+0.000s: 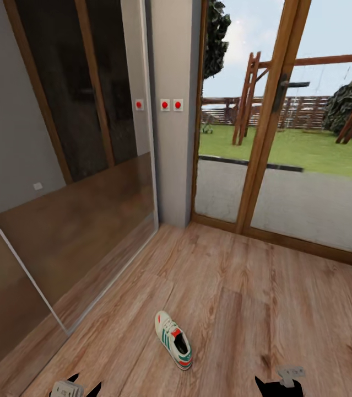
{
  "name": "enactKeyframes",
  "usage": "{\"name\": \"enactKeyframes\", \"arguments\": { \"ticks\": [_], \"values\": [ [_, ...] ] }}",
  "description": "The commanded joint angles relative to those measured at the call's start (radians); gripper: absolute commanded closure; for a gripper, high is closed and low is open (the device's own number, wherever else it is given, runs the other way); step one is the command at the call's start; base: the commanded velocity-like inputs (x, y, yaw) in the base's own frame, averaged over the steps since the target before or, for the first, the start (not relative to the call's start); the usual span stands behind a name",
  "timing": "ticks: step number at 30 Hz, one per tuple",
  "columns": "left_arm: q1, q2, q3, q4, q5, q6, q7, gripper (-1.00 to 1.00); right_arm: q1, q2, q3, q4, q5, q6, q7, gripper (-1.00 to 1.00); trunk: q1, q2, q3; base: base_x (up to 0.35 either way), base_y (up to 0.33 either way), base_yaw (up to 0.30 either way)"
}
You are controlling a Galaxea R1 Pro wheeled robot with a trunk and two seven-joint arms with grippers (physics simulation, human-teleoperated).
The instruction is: Pick up the two gym shoes and the two sandals from the corridor floor and place them onto the hallstand (shoe rack) in the corridor, making sure they are on the rack and not on the floor. Arrange them so the two gym shoes are next to each other and the two sandals are next to each other.
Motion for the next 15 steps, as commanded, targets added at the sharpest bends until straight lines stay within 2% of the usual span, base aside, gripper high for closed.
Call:
{"name": "enactKeyframes", "arguments": {
  "ticks": [1,8,14,15],
  "values": [
    [-0.001,0.0,0.003,0.001,0.007,0.001,-0.008,-1.0,0.0,0.0,-0.009,0.0,0.007,-0.003,0.005,-1.0,0.0,0.0,-0.001,0.0,0.0,0.254],
    [-0.004,-0.001,0.003,-0.025,0.009,0.004,-0.008,-1.0,0.0,0.0,-0.009,0.0,0.006,-0.003,0.005,-1.0,0.0,0.0,-0.001,0.0,0.0,0.268],
    [-0.015,-0.003,0.0,-0.094,0.01,0.028,-0.007,-1.0,0.0,0.0,-0.009,0.0,0.006,-0.003,0.004,-1.0,0.0,0.0,-0.001,0.0,0.0,0.275],
    [-0.026,-0.004,-0.001,-0.117,0.01,0.048,-0.007,-1.0,0.0,0.0,-0.01,-0.001,0.006,-0.003,0.004,-1.0,0.0,0.0,-0.001,0.0,0.0,0.276]
  ]
}}
